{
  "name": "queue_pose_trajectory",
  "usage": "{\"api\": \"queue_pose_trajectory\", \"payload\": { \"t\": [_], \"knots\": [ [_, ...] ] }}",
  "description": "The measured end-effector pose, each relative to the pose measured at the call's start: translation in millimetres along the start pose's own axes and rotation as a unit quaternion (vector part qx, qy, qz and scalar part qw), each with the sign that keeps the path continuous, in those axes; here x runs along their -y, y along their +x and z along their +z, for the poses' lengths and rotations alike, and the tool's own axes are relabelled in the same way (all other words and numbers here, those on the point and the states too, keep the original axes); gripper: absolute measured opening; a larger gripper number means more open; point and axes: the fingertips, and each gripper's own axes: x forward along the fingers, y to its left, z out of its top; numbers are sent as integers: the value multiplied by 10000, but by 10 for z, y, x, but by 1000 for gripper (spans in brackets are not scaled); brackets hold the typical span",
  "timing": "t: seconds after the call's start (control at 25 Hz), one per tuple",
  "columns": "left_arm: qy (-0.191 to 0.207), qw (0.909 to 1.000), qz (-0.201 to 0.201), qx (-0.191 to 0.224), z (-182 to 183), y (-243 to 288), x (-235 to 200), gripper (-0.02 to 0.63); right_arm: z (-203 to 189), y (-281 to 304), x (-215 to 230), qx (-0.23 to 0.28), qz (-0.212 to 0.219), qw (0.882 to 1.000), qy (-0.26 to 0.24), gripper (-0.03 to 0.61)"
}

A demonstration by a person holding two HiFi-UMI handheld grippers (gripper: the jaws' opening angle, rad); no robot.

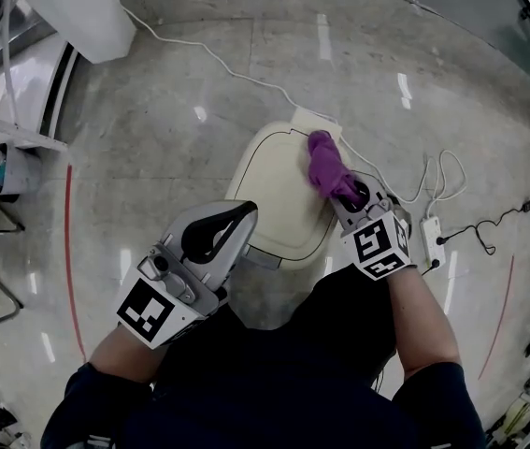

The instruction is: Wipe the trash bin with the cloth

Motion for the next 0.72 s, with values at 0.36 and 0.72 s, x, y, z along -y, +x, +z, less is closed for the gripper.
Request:
{"api": "queue_pose_trajectory", "payload": {
  "t": [0.36, 0.72],
  "knots": [
    [131, 9993, 351, 2, 40, -215, -230, -2, 205, -113, -575, 66, 462, 9980, -417, 67],
    [210, 9989, 412, 79, 119, -359, -171, -2, 922, 273, -1299, 135, 1161, 9850, -1267, 67]
  ]
}}
